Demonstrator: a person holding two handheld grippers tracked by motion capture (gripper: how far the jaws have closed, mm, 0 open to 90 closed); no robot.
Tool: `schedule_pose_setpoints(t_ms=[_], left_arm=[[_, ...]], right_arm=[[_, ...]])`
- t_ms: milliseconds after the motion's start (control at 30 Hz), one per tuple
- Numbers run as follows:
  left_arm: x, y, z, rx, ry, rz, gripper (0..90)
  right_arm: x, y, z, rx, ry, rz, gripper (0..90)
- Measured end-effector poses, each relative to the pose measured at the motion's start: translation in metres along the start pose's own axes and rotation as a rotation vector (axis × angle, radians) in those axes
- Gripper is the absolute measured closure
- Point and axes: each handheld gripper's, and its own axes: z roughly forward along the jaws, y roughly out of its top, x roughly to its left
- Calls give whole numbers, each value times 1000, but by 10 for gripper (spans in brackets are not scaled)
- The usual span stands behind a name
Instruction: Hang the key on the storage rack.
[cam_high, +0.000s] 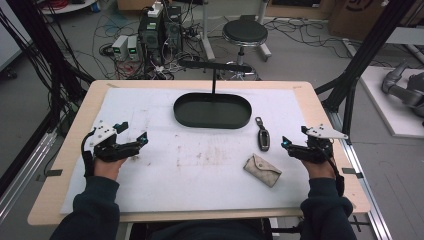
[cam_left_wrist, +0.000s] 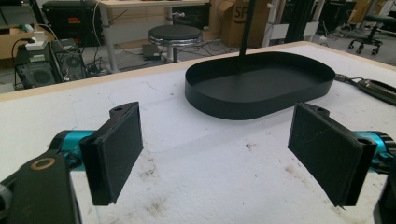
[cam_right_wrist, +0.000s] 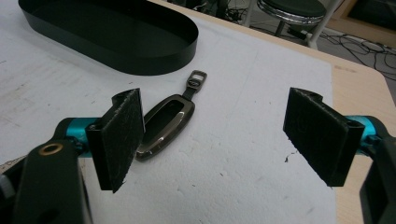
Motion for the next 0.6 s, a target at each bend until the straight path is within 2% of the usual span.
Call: schedule_pose_setpoints(t_ms=[333, 600], left_arm=[[1, -1, 3, 7, 16, -7, 178], [0, -1, 3, 7, 13, -4, 183]], right_arm=[[-2, -3, 0, -1, 2, 10, 210], [1, -3, 2, 2, 22, 3, 210]])
